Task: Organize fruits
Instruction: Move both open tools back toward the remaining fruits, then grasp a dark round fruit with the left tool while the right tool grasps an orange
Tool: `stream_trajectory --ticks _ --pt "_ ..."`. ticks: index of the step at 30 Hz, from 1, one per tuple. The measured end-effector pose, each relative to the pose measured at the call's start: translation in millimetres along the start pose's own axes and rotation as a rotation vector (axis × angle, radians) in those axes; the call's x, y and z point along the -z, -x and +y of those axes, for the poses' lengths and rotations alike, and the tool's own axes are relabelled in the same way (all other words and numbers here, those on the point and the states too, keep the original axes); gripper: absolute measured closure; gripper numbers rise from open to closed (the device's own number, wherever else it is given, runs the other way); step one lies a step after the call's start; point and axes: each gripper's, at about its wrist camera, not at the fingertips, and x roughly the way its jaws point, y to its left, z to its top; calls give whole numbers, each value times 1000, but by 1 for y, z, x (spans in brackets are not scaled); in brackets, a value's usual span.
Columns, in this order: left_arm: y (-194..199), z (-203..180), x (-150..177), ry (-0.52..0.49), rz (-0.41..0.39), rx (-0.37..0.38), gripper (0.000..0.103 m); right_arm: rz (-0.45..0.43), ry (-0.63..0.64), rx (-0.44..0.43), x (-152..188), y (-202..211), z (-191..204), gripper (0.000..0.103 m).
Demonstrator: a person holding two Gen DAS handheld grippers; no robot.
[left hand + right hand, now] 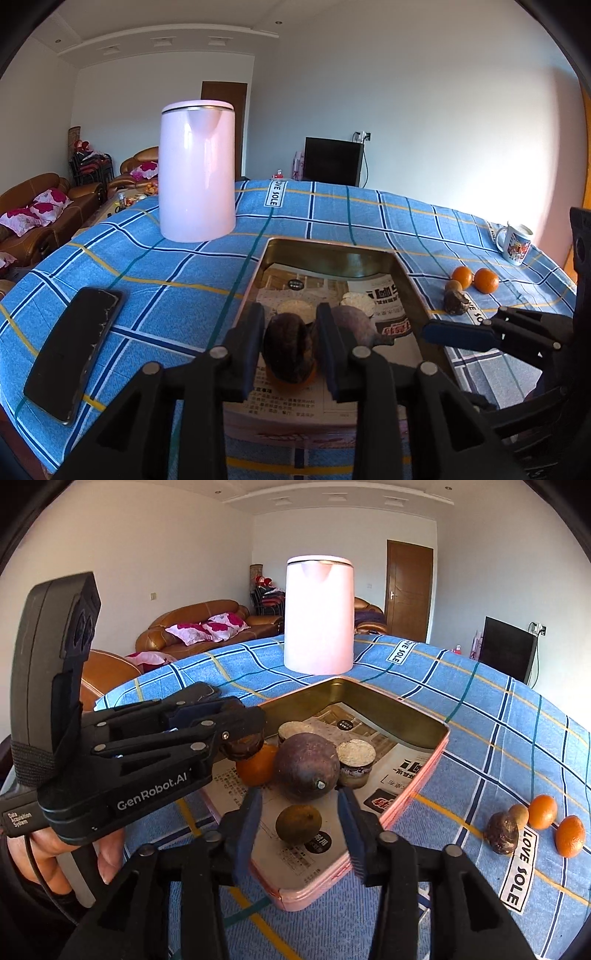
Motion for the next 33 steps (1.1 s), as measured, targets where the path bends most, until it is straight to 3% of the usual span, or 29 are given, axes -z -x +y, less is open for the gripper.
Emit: stream_trajectory --ticks 2,3,8,11,17,21,24,33 --pt "4 -6 -3 -4 -18 1 48 -26 -7 8 2 11 -5 44" --pt "7 -10 -5 -11 -27 4 46 -36 -9 16 3 17 -9 44" --pt "14 -44 -18 -64 -56 56 45 -69 -51 111 16 53 -51 44" --pt "13 -73 -24 -106 -55 100 37 -69 -122 244 22 73 -96 44" --pt "-8 -131 -31 -174 4 197 36 -49 -306 447 31 93 -178 44" --pt "-35 -159 -30 -191 79 222 36 -14 -378 475 40 90 -211 44" --pt "-61 -171 -26 -179 152 233 36 3 -431 443 45 85 -226 44" --pt "-107 -187 -21 -179 299 244 39 105 -464 420 45 55 -242 44"
